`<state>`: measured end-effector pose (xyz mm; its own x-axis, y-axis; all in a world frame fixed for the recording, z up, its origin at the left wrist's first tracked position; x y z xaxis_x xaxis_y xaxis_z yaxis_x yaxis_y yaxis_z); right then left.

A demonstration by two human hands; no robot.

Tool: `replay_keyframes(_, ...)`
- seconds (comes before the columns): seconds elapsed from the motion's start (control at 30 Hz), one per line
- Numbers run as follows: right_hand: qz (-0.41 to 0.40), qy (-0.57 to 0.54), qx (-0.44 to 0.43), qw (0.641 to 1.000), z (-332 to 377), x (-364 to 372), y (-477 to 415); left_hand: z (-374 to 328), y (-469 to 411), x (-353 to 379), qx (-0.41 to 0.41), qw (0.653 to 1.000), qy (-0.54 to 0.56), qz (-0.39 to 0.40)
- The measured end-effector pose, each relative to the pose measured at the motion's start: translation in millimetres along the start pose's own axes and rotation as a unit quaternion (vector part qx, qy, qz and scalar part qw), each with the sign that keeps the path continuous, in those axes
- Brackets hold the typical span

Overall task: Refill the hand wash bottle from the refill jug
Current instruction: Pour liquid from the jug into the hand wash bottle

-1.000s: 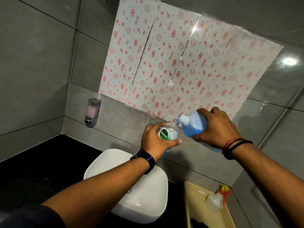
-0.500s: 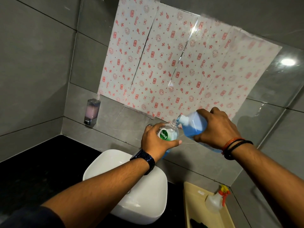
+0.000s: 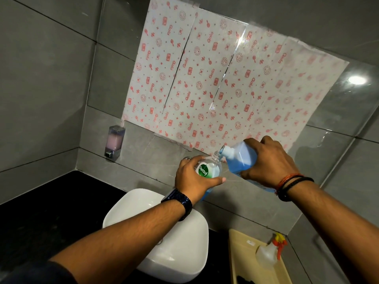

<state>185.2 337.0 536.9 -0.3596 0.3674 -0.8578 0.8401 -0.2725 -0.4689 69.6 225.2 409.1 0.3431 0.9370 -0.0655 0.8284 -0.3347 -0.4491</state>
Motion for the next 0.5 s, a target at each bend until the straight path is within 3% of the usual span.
replay_keyframes(0.5, 0.0, -0.051, 0.015, 0.999, 1.1, 7.9, 1.8, 9.4, -2.1, -1.5, -0.011, 1.0, 0.013, 0.002)
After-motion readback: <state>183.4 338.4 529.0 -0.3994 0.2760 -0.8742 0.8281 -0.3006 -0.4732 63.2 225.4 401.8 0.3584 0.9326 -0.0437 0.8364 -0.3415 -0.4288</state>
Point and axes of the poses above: each hand's wrist, its own y-axis away from the middle knuckle, its own x-axis out of the palm, z = x × y, the point moved 6 cm from there along -y, towards the middle knuckle, and after that the axes turned 4 degrees about z, right-handed, at the moved point
